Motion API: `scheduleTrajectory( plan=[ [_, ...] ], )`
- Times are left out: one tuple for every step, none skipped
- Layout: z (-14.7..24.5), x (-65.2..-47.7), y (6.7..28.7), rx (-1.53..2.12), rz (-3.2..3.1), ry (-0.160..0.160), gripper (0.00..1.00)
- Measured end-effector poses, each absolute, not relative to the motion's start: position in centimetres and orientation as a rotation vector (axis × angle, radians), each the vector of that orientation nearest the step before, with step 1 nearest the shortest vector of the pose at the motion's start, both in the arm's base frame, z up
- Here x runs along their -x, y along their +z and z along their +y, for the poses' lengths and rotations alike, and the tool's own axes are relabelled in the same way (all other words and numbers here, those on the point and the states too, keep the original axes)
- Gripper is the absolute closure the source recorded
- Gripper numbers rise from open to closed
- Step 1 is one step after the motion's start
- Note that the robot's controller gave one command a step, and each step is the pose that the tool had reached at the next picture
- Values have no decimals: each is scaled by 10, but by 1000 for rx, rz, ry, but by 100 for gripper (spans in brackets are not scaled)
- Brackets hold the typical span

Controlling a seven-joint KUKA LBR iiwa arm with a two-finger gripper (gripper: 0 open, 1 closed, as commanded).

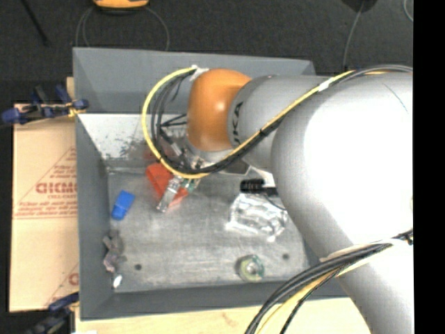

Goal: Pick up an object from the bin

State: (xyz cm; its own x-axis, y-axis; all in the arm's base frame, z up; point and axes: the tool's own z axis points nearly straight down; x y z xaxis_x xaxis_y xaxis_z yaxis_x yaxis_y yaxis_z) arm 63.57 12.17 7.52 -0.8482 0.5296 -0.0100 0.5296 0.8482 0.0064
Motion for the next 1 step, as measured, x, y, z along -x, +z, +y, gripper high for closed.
scheduleTrajectory(
  plan=[
    [121,-637,77,-859,3009,3,100]
  ],
)
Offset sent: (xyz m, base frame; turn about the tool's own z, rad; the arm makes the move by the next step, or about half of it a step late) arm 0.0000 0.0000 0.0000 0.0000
